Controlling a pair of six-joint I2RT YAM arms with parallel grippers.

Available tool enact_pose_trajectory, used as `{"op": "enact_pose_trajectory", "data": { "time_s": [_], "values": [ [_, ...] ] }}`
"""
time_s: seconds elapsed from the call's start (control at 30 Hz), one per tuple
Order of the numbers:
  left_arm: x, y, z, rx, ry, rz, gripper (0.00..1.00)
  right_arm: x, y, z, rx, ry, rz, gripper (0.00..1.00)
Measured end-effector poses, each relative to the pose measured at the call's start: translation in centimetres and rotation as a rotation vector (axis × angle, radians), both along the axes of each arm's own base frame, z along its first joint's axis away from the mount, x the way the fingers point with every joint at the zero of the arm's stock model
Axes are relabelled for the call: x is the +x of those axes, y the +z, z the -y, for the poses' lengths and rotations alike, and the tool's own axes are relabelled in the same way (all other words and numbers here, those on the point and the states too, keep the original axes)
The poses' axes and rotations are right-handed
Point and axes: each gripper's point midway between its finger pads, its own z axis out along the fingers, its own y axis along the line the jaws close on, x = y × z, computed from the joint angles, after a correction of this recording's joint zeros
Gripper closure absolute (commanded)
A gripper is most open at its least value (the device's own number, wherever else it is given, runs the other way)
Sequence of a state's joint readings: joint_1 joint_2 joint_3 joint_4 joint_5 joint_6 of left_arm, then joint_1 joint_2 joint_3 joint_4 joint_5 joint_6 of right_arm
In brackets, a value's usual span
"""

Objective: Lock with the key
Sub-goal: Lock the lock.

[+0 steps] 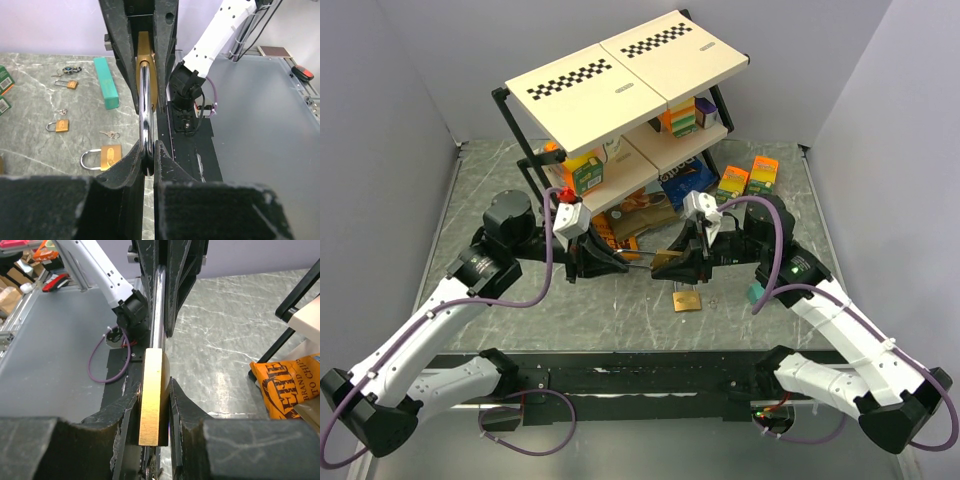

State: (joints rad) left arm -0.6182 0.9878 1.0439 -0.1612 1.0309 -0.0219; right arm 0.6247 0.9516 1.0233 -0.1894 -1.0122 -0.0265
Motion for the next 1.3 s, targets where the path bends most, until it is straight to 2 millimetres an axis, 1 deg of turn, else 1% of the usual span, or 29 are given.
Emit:
{"op": "enact_pose_trajectory", "data": {
  "time_s": [0.17, 0.27, 0.6, 0.93, 0.97, 1.0, 1.03, 1.1, 1.13, 1.2, 1.3],
  "values": [
    [-0.3, -0.1, 0.6, -0.003, -0.023, 0.006, 0.99, -0.1, 0.1, 0.0, -0.004, 0.003, -0.02, 1.0],
    [-0.4, -0.1, 0.9, -0.005, -0.035, 0.009, 0.99, 0.0, -0.2, -0.1, -0.013, 0.003, -0.037, 1.0],
    [-0.9, 0.2, 2.2, -0.019, -0.086, -0.005, 0.99, -0.5, 0.1, 0.0, -0.017, 0.018, -0.066, 1.0],
    [-1.1, 0.2, 2.4, -0.018, -0.094, -0.036, 0.99, -0.7, -0.1, 0.1, -0.027, 0.018, -0.071, 0.99],
    [-1.1, 0.1, 2.3, -0.014, -0.093, -0.038, 0.99, -0.7, -0.3, 0.2, -0.032, 0.016, -0.071, 0.91],
    [-1.0, 0.0, 2.3, -0.01, -0.091, -0.038, 0.99, -0.7, -0.4, 0.3, -0.037, 0.01, -0.067, 0.67],
    [-0.8, -0.2, 2.2, -0.004, -0.083, -0.038, 0.99, -0.5, -0.6, 0.3, -0.043, 0.001, -0.064, 0.53],
    [-0.2, -0.5, 2.0, 0.003, -0.062, -0.015, 0.99, -0.3, -0.8, 0.4, -0.052, -0.011, -0.058, 0.28],
    [0.0, -0.9, 2.0, 0.014, -0.06, -0.012, 0.99, -0.3, -0.7, 0.4, -0.051, -0.009, -0.045, 0.24],
    [0.7, -2.3, 1.7, 0.057, -0.038, -0.034, 0.99, 0.6, -1.0, 0.6, -0.061, -0.037, -0.041, 0.17],
    [2.0, -4.2, 0.7, 0.117, 0.013, -0.054, 0.99, 2.0, -1.3, 1.5, -0.072, -0.098, -0.031, 0.14]
  ]
}}
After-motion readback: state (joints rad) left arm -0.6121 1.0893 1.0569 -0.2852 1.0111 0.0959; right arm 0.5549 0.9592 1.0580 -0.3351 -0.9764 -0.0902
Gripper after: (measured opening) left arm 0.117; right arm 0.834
